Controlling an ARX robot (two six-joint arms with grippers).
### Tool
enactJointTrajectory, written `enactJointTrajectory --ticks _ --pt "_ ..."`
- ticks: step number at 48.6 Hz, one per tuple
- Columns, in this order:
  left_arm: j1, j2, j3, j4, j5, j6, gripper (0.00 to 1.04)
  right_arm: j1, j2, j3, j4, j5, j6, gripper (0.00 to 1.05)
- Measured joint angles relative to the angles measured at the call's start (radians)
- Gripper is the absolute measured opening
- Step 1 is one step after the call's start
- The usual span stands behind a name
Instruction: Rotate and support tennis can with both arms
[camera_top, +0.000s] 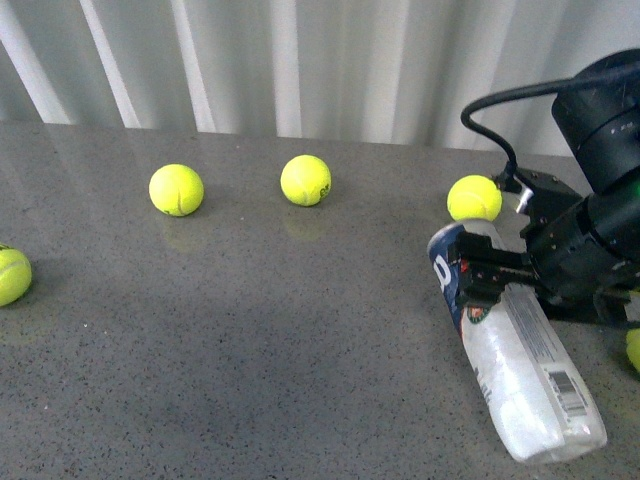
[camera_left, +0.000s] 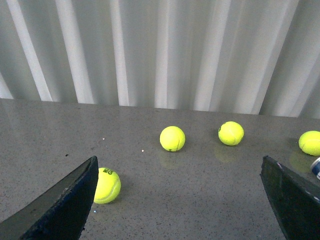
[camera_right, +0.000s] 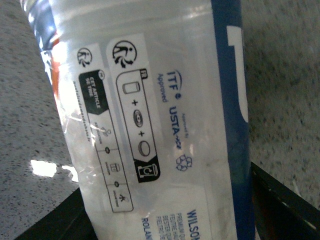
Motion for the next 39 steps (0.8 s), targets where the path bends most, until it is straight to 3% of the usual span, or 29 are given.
enactJointTrajectory --ticks 11,20,26,33,39 --pt "0.0 0.0 0.0 0.0 0.0 0.0 0.98 0.066 -0.039 0.154 -0.083 -0.031 -0.267 0.43" --pt "0.0 0.0 0.0 0.0 0.0 0.0 0.98 0.157 -0.005 0.361 -0.138 -0.014 -0.628 0.22" --pt "0.0 0.0 0.0 0.0 0.0 0.0 0.98 0.196 0.061 0.453 -0.138 0.015 -0.837 0.15" --pt "0.0 0.0 0.0 0.0 0.0 0.0 0.98 0.231 0.171 0.529 -0.145 -0.024 -1.1 0.1" --pt "0.0 0.0 0.0 0.0 0.0 0.0 0.98 0.252 0.241 0.56 -0.154 -0.048 -1.243 0.08"
